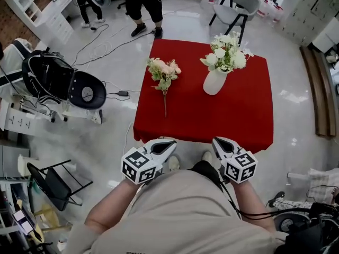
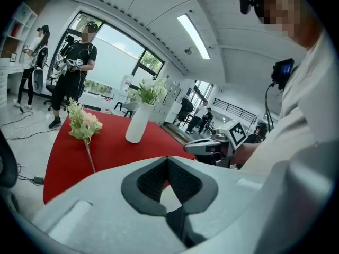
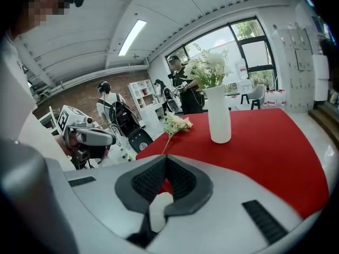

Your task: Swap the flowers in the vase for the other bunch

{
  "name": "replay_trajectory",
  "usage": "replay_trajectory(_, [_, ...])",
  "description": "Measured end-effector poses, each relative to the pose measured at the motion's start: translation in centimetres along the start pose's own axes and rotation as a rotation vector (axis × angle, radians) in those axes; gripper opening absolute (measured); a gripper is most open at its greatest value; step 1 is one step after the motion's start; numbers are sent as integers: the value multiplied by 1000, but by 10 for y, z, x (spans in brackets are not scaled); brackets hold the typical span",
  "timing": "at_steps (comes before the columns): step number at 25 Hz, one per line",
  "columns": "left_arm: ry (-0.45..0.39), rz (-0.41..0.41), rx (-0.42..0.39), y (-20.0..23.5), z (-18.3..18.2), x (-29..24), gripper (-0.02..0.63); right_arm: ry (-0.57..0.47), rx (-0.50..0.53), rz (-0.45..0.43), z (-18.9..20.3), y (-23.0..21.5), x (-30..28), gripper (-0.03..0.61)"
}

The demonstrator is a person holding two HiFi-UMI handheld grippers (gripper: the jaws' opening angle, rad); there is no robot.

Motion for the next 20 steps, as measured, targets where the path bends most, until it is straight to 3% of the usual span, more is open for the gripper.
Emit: replay_trajectory(20, [0, 51, -24, -11, 2, -4, 6, -12, 112, 16, -8, 27, 14, 12])
Point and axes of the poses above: the fingertips, and each gripper's own axes: x backward along the fingers, y to its left, z out of its underside, the point moved 6 cm from there along x, backward along the fingers, and after that the axes turned 1 degree about x, right-handed, at the moved point
